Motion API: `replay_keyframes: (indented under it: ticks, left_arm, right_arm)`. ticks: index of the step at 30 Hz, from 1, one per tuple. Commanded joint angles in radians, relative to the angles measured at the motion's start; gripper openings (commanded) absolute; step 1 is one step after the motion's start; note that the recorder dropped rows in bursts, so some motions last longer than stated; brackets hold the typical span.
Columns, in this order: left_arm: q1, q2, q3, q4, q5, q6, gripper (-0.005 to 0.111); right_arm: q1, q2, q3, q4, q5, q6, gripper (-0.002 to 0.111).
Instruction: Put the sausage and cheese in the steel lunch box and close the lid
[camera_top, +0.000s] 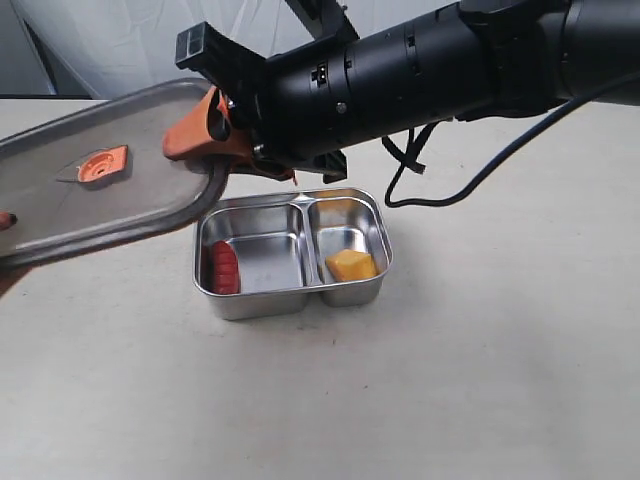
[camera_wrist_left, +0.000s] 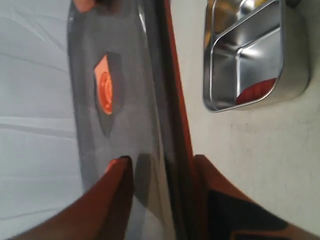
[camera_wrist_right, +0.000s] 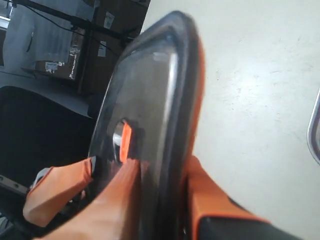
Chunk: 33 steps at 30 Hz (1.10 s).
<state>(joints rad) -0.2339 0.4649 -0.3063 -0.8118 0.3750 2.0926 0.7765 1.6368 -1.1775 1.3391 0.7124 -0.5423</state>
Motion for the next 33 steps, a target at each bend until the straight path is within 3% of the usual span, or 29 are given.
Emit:
replay_keyframes:
  ticks: [1, 8, 13, 22, 27, 33]
  left_arm:
    - [-0.007, 0.001, -0.002, -0.043, 0.037, 0.003, 0.050]
    - [-0.007, 0.001, -0.002, -0.029, 0.079, 0.003, 0.051]
    - [-0.007, 0.001, -0.002, -0.010, 0.104, -0.001, 0.051]
    - [-0.007, -0.075, -0.002, 0.051, 0.100, -0.144, 0.051]
    - [-0.007, -0.143, -0.002, 0.051, 0.100, -0.244, 0.050]
    - [-0.007, -0.169, -0.002, 0.049, 0.100, -0.261, 0.050]
  right_arm:
    - [0.003, 0.003, -0.003, -0.001, -0.037, -0.050, -0.001]
    - [-0.010, 0.003, -0.003, 0.018, -0.064, -0.057, -0.001]
    - [-0.072, 0.003, -0.003, 0.027, -0.045, -0.057, -0.001]
    - [-0.367, 0.021, -0.003, 0.096, 0.200, -0.125, -0.001]
    - [-0.556, 0.125, -0.003, 0.177, 0.509, -0.237, -0.001]
    - [-0.595, 0.277, 0.002, 0.086, 0.509, -0.273, -0.001]
